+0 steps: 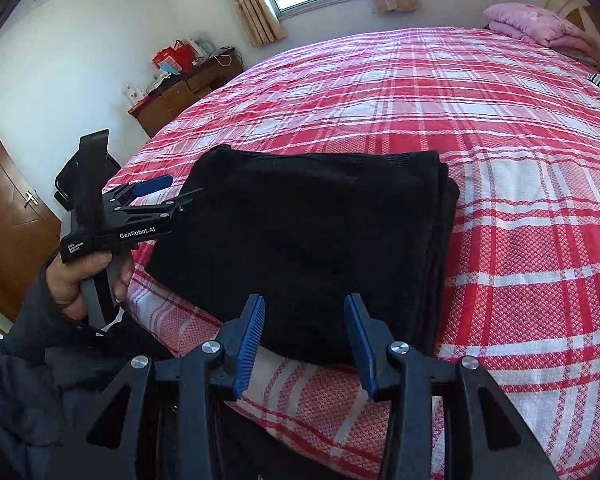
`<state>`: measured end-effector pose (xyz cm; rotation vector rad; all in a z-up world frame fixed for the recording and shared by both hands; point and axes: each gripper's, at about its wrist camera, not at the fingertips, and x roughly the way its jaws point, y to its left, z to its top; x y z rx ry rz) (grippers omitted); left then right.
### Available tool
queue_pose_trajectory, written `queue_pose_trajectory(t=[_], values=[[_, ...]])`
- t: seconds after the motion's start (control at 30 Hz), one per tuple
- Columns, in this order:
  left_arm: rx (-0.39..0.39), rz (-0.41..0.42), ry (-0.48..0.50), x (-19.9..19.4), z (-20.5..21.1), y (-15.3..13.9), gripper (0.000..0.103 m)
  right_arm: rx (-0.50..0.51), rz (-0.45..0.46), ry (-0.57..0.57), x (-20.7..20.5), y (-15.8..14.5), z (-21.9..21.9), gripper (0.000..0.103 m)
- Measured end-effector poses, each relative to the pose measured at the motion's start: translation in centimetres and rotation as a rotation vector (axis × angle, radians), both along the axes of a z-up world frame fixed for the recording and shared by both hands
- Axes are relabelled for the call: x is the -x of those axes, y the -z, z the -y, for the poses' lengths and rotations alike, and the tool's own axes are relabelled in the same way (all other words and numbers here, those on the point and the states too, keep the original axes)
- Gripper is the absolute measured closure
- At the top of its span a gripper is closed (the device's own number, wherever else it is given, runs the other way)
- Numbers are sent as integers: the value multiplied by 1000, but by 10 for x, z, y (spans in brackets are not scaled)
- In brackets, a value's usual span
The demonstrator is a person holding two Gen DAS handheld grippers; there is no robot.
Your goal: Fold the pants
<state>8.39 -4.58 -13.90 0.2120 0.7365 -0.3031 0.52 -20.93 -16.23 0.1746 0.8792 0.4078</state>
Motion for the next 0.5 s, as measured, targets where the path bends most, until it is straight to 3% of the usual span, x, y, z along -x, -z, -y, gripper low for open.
queue_pose_trajectory(t=[0.2,0.3,0.5], values=[[0,-1,4,3,-1,-3,3,9,2,-1,1,-10,4,59],[-6,-5,6,6,0,-5,3,21,39,52,-6,-24,13,56],[-19,8,101,24,21,-13,3,-62,66,46,-42,-43,12,52]])
